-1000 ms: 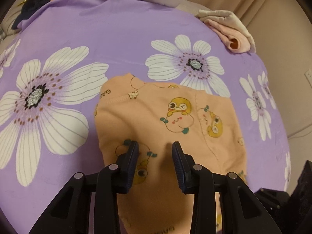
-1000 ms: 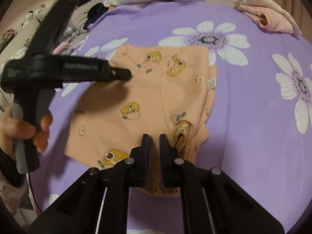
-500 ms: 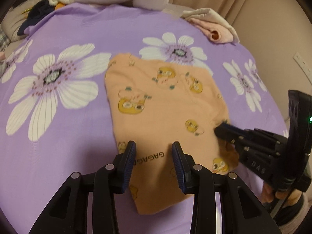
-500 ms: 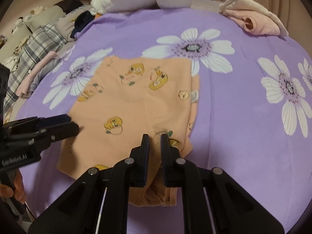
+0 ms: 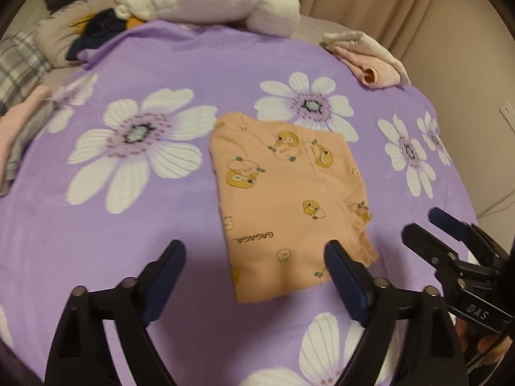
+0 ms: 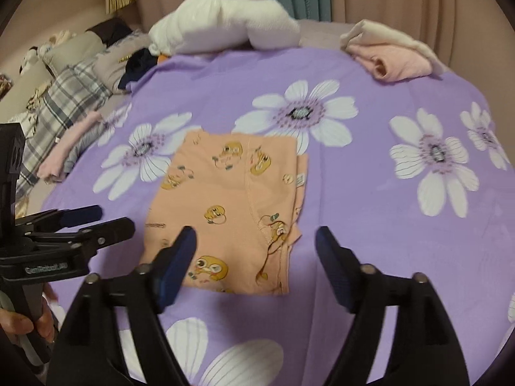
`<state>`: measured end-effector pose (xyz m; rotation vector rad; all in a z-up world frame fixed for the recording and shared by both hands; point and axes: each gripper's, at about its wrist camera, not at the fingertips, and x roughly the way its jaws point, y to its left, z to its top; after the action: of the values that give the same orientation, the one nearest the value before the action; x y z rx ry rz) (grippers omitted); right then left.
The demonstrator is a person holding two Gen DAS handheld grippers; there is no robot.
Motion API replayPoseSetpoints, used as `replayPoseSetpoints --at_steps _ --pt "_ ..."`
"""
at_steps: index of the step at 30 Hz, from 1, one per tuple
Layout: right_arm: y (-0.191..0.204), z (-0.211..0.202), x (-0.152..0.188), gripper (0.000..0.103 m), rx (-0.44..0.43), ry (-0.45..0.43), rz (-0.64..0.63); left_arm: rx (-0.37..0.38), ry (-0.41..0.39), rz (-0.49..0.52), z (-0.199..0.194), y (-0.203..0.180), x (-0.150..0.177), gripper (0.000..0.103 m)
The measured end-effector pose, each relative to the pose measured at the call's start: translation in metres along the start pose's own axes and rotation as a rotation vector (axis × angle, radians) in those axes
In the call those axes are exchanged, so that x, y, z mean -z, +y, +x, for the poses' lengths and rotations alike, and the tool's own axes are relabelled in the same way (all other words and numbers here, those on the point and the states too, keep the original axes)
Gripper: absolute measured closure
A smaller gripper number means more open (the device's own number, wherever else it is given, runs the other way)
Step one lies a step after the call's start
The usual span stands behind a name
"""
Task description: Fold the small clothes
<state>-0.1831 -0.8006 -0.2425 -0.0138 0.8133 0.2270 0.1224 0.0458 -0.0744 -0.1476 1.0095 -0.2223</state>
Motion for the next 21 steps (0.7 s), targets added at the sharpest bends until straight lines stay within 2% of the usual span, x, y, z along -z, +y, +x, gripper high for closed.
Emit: replayPoseSetpoints --at_steps 3,6,10,15,17,21 --pt "0.001 -0.024 -0.004 0.013 -0.005 -0.007 0.012 -0.031 -0.014 -0.019 -0.023 -0.001 -0.003 0.008" --pt "0.002 -0.046 -0.009 0.000 -0.021 -0.017 0.023 -0.016 -0.035 -0.021 -0.048 -0.005 -0.007 0.002" --pt "0.007 -0.079 -0.019 0.000 -0.004 -0.038 0.019 0.004 -0.059 0.007 -0.076 -0.017 -0.009 0.002" --pt "0.011 -0.109 -0.022 0.000 0.022 -0.067 -0.010 -0.050 -0.103 0.056 -0.103 -0.030 -0.003 0.002" --pt "0.013 -0.113 -0.019 0.000 0.020 -0.071 -0.025 -0.059 -0.106 0.066 -0.103 -0.033 0.002 0.002" --pt "0.015 -0.102 -0.007 0.000 0.020 -0.036 -0.033 -0.093 -0.052 0.064 -0.085 -0.035 0.016 0.002"
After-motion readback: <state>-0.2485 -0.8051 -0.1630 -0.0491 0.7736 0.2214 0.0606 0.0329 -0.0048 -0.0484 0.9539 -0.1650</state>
